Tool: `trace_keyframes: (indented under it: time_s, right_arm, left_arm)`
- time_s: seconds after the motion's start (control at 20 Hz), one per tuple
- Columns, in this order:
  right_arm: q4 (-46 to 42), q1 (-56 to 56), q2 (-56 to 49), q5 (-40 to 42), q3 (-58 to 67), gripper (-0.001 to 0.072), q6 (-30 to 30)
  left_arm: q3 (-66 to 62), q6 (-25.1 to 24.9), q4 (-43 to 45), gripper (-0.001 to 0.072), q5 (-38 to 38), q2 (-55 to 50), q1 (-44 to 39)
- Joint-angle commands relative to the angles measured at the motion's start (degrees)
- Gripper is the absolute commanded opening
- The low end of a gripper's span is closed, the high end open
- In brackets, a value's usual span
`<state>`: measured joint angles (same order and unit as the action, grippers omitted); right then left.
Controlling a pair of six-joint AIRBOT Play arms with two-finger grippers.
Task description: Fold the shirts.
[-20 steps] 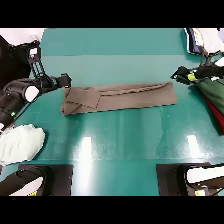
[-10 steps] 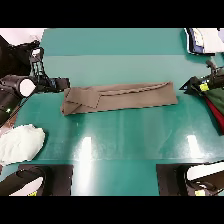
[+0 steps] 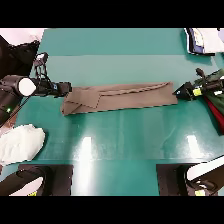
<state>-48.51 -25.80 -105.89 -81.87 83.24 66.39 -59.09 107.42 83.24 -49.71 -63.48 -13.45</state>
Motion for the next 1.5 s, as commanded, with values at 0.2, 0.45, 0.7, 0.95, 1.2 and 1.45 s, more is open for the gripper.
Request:
trace_keyframes:
  time_s: [0.2, 0.45, 0.7, 0.95, 1.2, 1.45]
  right_arm:
    - [-0.44, 6.97, -0.74, 6.32, -0.04, 0.0357, -1.16]
    - [-0.44, 9.38, -0.04, 5.42, -0.04, 0.0017, -4.31]
    - [2.45, 9.64, 9.03, -0.28, -0.07, 0.0015, -4.98]
    - [14.05, 13.49, 20.79, -1.97, -0.09, 0.0014, -4.96]
    - [14.45, 20.76, 26.99, -1.6, -0.09, 0.0014, -4.68]
    - [14.16, 27.32, 28.33, 1.09, 0.52, 0.0014, -2.75]
  left_arm:
    - [0.0, -9.14, -13.57, 0.0032, -0.94, -1.64, -0.04]
    - [-0.09, -10.38, -14.64, 0.0031, 0.55, -4.07, -6.25]
    - [-7.08, -10.43, -14.8, 0.003, 2.38, -14.19, -14.29]
    - [-24.17, -12.11, -14.93, 0.003, 2.56, -30.97, -20.31]
    - [-31.52, -12.92, -16.83, 0.0031, 1.66, -41.05, -21.27]
    - [-32.39, -15.65, -15.19, 0.0031, -0.17, -41.57, -21.03]
